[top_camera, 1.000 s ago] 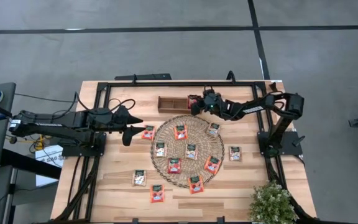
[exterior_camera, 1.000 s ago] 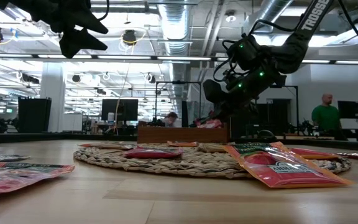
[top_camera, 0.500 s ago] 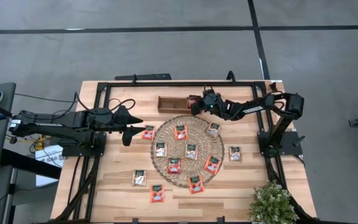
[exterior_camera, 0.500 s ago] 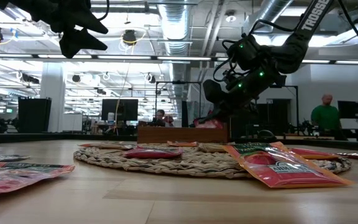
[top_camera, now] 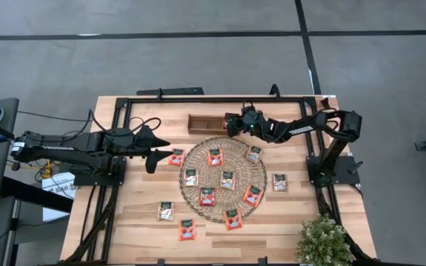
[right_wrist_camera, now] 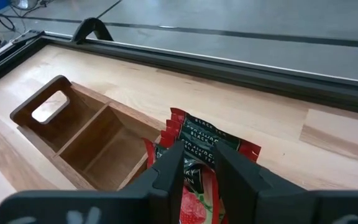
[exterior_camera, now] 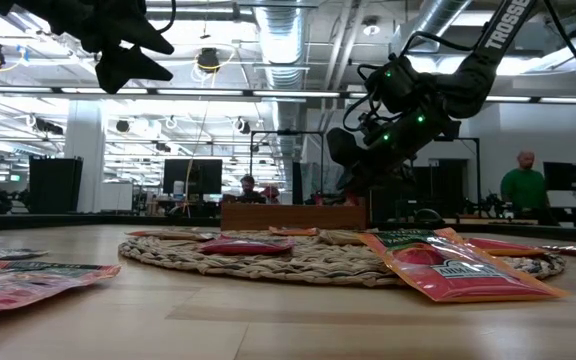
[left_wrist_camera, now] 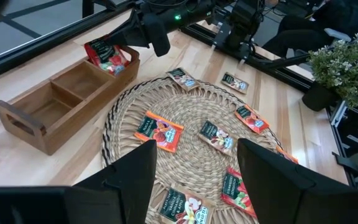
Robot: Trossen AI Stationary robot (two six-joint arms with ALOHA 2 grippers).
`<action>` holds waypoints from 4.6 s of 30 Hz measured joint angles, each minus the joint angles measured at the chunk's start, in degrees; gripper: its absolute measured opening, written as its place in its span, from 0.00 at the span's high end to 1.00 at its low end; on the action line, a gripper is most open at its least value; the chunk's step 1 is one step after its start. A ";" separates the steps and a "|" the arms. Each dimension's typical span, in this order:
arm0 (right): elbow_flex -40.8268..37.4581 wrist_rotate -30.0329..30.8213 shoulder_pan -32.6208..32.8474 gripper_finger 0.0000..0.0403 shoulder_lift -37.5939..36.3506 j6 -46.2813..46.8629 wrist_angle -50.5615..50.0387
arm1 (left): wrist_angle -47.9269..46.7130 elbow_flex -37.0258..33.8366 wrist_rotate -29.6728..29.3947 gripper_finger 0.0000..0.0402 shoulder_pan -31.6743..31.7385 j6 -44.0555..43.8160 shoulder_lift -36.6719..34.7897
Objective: Pick & Place Tea
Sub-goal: Put the red tea bag into the right section of the brown wooden organizer
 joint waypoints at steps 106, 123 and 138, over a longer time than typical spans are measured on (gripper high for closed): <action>-14.77 -13.22 20.06 1.00 -81.89 -1.28 -37.50 | 16.87 3.33 13.10 0.46 -4.27 -7.69 17.84; -30.71 -5.62 28.57 1.00 -96.56 0.07 -22.73 | -20.51 41.31 17.96 0.46 -5.01 3.85 48.08; -30.73 -7.24 28.52 1.00 -97.55 -1.55 -23.83 | -20.92 44.30 35.22 0.46 -6.23 1.05 61.98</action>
